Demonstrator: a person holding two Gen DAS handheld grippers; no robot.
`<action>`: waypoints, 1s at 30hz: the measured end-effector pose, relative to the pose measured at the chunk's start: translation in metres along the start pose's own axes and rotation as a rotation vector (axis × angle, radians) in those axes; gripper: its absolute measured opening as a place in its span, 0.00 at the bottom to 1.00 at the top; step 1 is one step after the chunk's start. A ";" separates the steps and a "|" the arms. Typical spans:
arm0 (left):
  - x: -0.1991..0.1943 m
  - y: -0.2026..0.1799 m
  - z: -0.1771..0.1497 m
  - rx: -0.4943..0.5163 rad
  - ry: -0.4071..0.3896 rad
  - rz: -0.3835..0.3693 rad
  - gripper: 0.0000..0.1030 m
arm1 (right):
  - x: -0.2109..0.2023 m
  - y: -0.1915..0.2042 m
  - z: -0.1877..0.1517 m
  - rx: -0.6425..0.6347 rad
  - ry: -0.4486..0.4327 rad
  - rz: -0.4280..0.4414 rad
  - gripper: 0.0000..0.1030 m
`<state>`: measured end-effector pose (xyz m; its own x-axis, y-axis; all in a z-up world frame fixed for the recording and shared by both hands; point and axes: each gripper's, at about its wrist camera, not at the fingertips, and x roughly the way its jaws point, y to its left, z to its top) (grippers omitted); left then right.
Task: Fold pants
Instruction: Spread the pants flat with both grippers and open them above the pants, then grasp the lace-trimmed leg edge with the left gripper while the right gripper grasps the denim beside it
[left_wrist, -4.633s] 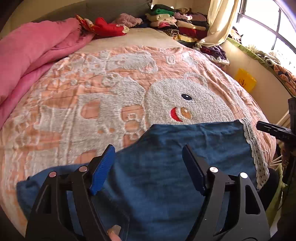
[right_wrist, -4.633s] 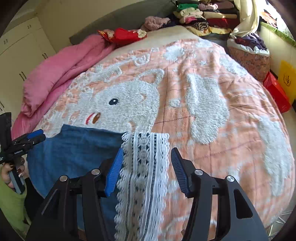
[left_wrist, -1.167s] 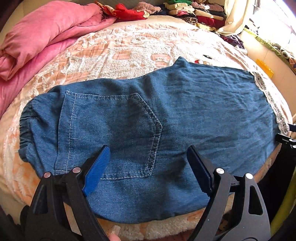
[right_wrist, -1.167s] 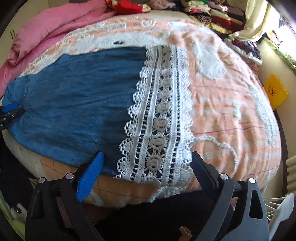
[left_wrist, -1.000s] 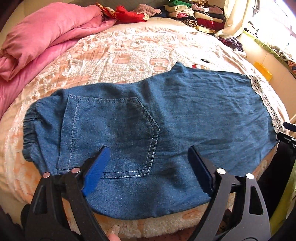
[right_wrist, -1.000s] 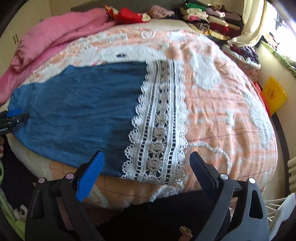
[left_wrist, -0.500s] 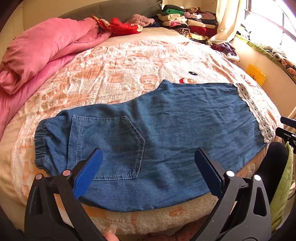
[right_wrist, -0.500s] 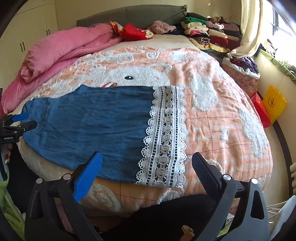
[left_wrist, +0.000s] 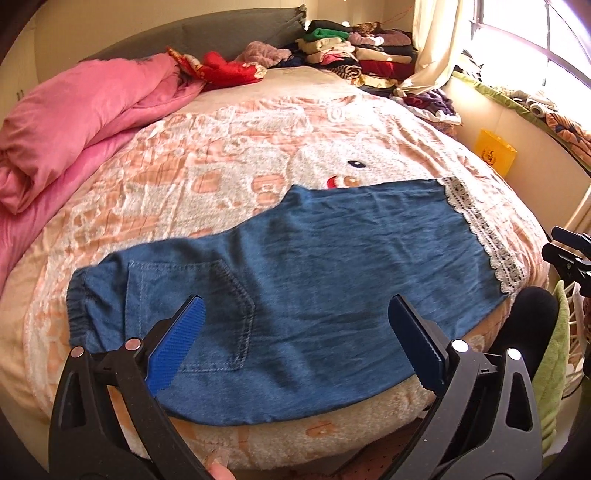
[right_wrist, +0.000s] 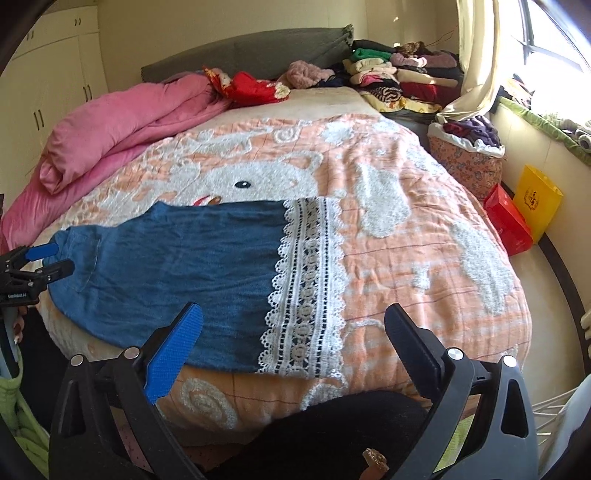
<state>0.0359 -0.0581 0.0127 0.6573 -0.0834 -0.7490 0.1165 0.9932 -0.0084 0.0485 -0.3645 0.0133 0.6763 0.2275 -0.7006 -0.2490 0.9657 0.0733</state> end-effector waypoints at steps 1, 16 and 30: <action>0.000 -0.004 0.003 0.008 -0.005 -0.006 0.91 | -0.002 -0.002 0.000 0.008 -0.007 -0.002 0.95; 0.018 -0.062 0.045 0.148 -0.028 -0.077 0.91 | -0.009 -0.024 -0.003 0.079 -0.036 -0.005 0.95; 0.074 -0.114 0.088 0.281 0.019 -0.147 0.91 | 0.020 -0.032 -0.015 0.127 0.036 0.013 0.95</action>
<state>0.1368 -0.1846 0.0164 0.6046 -0.2205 -0.7654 0.4124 0.9088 0.0639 0.0591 -0.3925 -0.0139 0.6474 0.2375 -0.7242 -0.1662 0.9713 0.1700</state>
